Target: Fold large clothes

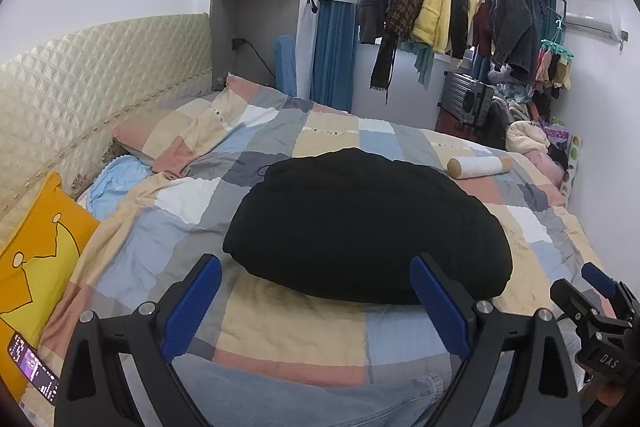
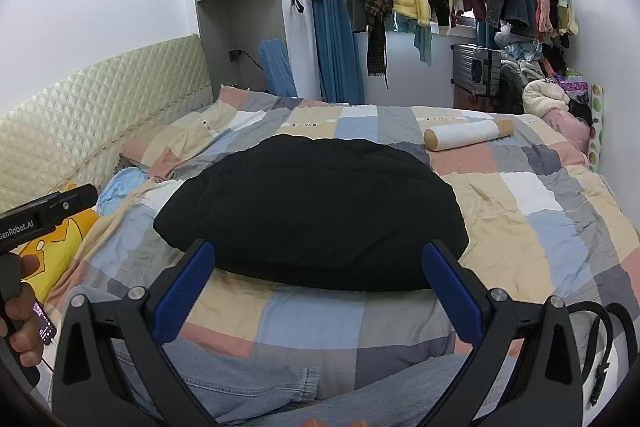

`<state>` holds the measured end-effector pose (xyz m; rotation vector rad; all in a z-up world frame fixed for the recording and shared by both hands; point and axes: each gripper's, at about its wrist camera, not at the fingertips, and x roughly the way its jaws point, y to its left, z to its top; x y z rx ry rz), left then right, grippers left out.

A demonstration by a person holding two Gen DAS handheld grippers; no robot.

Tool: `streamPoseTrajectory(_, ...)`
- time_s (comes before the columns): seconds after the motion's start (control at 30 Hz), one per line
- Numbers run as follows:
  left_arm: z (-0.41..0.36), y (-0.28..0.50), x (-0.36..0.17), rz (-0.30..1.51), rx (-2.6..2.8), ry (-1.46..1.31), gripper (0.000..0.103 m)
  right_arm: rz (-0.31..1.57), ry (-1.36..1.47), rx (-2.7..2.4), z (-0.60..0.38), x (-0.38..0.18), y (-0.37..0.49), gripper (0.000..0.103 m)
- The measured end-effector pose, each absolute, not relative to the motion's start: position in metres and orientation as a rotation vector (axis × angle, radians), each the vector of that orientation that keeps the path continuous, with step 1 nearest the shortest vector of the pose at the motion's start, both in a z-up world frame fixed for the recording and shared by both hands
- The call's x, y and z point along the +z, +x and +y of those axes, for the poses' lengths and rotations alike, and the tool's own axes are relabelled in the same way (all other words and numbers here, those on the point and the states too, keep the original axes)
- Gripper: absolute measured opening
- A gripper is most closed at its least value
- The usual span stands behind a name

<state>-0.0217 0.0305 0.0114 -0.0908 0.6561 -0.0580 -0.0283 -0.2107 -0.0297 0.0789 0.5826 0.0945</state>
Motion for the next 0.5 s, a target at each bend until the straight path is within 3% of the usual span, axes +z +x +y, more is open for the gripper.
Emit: streamPoseTrajectory(0.5,0.0292,-0.0196,0.0081,0.675,-0.062,-0.087,0.096,0.579,0.083,0.08,-0.2146,-0.0282,-0.0269,0.103)
